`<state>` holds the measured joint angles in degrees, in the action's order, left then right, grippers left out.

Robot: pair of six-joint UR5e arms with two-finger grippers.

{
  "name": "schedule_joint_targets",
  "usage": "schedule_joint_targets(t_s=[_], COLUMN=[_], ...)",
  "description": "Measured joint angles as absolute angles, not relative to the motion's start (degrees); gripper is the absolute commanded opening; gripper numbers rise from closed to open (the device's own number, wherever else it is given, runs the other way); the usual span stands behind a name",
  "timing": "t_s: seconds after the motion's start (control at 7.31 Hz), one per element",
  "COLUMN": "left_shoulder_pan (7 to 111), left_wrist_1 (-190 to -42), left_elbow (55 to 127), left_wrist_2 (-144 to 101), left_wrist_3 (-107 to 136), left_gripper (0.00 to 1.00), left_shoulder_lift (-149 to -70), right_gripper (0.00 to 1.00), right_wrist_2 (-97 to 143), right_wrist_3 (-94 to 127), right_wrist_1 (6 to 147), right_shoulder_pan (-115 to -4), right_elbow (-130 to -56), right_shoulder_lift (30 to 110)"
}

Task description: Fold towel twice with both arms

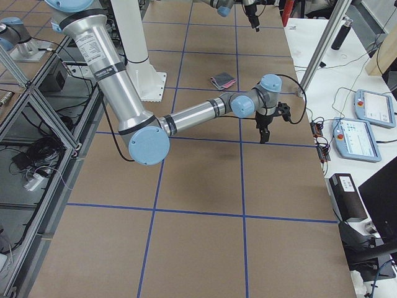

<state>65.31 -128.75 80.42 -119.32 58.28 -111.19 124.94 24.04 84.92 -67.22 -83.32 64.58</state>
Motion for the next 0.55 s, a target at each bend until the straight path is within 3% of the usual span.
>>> schedule_joint_targets(t_s=[0.55], left_shoulder_pan=[76.27], left_wrist_1=[-128.13], left_elbow=[82.04], left_wrist_2=[-127.59], left_wrist_3=[39.67], left_gripper=[1.00], left_shoulder_lift=[-99.61], right_gripper=[1.00], right_wrist_2=[124.64], right_wrist_3=[13.99], right_wrist_1=[85.53], right_shoulder_pan=[-76.76], right_elbow=[-83.82], right_shoulder_lift=[73.28])
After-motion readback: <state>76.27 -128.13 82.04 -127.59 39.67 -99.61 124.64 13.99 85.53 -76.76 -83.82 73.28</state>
